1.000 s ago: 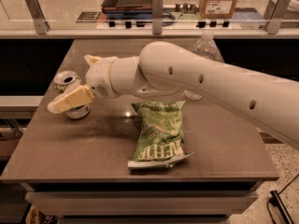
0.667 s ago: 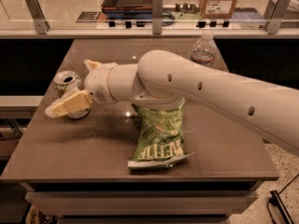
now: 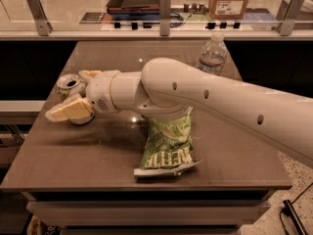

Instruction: Knock 7up can over

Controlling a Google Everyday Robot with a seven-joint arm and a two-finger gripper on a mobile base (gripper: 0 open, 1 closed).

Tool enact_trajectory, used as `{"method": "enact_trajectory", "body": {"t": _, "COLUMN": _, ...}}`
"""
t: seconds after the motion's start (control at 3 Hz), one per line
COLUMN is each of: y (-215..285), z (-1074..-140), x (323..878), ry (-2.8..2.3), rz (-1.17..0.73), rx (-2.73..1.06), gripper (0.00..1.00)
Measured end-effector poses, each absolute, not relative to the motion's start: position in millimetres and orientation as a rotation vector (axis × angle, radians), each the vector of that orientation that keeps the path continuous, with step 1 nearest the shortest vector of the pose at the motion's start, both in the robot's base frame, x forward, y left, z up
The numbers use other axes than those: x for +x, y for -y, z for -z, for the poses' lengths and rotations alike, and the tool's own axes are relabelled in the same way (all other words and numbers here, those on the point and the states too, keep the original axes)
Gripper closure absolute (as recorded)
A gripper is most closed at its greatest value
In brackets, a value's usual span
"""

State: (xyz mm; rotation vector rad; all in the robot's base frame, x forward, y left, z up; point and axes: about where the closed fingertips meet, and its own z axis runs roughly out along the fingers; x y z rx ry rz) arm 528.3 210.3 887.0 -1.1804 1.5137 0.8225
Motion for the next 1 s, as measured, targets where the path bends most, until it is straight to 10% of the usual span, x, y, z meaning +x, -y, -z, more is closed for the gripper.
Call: {"method": "enact_trajectory", "body": {"t": 1.0, "y": -215.8, "z": -889.7, "x": 524.0, "ry": -1.505, "rz": -0.825, "rx": -1.191, "gripper": 0.88}}
